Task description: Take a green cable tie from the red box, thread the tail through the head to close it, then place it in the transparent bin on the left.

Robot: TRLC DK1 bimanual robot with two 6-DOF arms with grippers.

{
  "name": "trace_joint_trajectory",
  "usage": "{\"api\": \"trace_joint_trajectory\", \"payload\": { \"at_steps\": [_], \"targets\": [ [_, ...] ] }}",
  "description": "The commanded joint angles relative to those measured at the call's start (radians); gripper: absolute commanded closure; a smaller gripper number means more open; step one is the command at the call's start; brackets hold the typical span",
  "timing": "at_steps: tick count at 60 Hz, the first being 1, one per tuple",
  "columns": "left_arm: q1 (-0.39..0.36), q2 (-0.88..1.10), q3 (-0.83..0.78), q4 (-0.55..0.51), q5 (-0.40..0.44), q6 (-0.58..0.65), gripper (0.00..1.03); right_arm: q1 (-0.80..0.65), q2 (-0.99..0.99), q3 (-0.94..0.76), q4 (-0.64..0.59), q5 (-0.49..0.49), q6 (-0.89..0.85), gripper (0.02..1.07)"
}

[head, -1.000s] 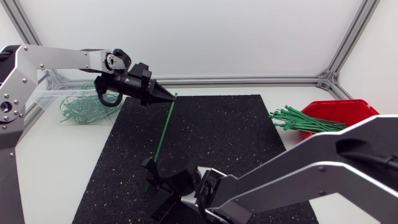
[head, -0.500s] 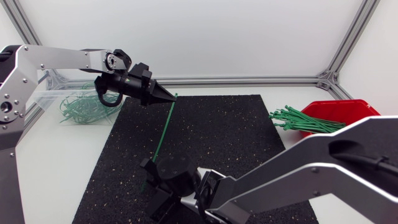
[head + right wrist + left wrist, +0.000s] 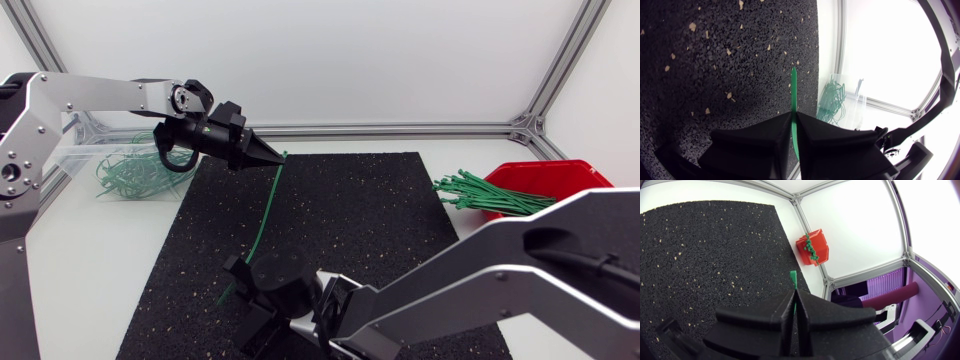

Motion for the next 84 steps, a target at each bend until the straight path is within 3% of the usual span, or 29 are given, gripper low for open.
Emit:
{"api": "trace_joint_trajectory", "payload": {
  "at_steps": [1, 16, 19, 34, 36, 44, 53, 69, 74, 84],
  "targets": [
    [0.007, 0.018, 0.015, -0.013, 0.013, 0.032, 1.0, 0.006, 0.047, -0.017, 0.007, 0.002, -0.018, 0.98],
    [0.04, -0.022, -0.041, -0.014, 0.013, 0.086, 1.0, 0.0, -0.056, -0.02, -0.057, -0.01, 0.058, 1.01],
    [0.048, -0.032, -0.062, -0.019, 0.013, 0.105, 1.0, -0.004, -0.094, -0.006, -0.115, -0.026, 0.101, 1.01],
    [0.034, -0.048, -0.09, -0.019, 0.013, 0.121, 1.0, -0.006, -0.079, 0.002, -0.126, -0.027, 0.103, 1.01],
    [0.033, -0.049, -0.091, -0.018, 0.013, 0.121, 1.0, -0.004, -0.068, 0.005, -0.128, -0.022, 0.098, 0.98],
    [0.028, -0.049, -0.094, -0.018, 0.013, 0.121, 1.0, -0.004, -0.024, -0.001, -0.126, -0.01, 0.081, 0.61],
    [0.033, -0.046, -0.097, -0.018, 0.013, 0.121, 1.0, -0.007, -0.018, -0.018, -0.122, -0.006, 0.069, 0.43],
    [0.024, -0.043, -0.1, -0.019, 0.013, 0.119, 1.0, -0.017, -0.01, -0.017, -0.074, -0.006, 0.055, 0.42],
    [0.022, -0.026, -0.093, -0.019, 0.016, 0.104, 1.0, -0.015, 0.008, -0.011, -0.049, -0.007, 0.042, 0.57],
    [0.062, 0.028, -0.076, -0.019, 0.072, 0.064, 1.0, -0.015, 0.033, -0.02, 0.009, -0.013, 0.026, 0.59]
  ]
}}
